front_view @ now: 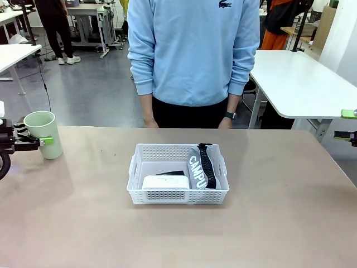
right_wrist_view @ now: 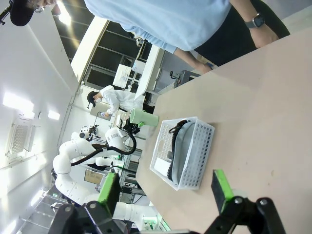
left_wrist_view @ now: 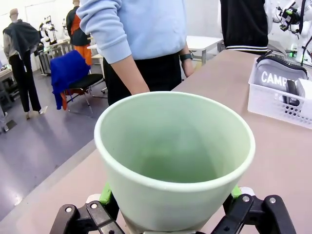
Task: Efficiently arrange items inside the basket to fit them all.
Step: Pick up the Reusable plastic cup and place it inside the Organizing basket.
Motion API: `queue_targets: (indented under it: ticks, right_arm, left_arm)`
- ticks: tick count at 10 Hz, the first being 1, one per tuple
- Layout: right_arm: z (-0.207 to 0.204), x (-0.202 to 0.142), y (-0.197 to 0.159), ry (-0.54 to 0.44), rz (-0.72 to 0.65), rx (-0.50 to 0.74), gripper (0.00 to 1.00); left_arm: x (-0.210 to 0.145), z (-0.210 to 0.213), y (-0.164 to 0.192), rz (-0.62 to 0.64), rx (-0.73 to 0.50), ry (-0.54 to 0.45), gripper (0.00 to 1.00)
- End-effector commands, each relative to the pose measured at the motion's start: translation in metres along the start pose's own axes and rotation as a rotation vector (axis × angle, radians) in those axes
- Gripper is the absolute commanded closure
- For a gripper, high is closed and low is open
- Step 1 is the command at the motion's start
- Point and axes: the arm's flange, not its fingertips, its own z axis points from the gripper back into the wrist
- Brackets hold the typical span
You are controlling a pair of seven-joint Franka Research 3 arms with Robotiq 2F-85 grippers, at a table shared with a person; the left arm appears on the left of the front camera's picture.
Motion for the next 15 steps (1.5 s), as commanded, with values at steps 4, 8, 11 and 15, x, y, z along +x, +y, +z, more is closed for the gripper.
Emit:
queue_targets:
  ticks: [4,8,11,15]
  right_arm:
    - [0.002,-0.001,0.001,0.006,0.017,0.005,0.0]
    - [0.002,-0.001,0.001,0.006,0.017,0.005,0.0]
    - [0.002,-0.001,0.001,0.006,0.017,0.005,0.0]
    - [0.002,-0.001,0.001,0.006,0.017,0.005,0.0]
  left_arm:
    - [0.001,0.005,0.003,-0.013,0.039,-0.046,0.58]
    - [0.001,0.009,0.002,-0.022,0.032,-0.046,1.0]
    - [0.005,0.016,0.0,-0.002,0.012,-0.042,0.69]
    - [0.104,0.038,-0.074,-0.078,-0.135,0.116,0.69]
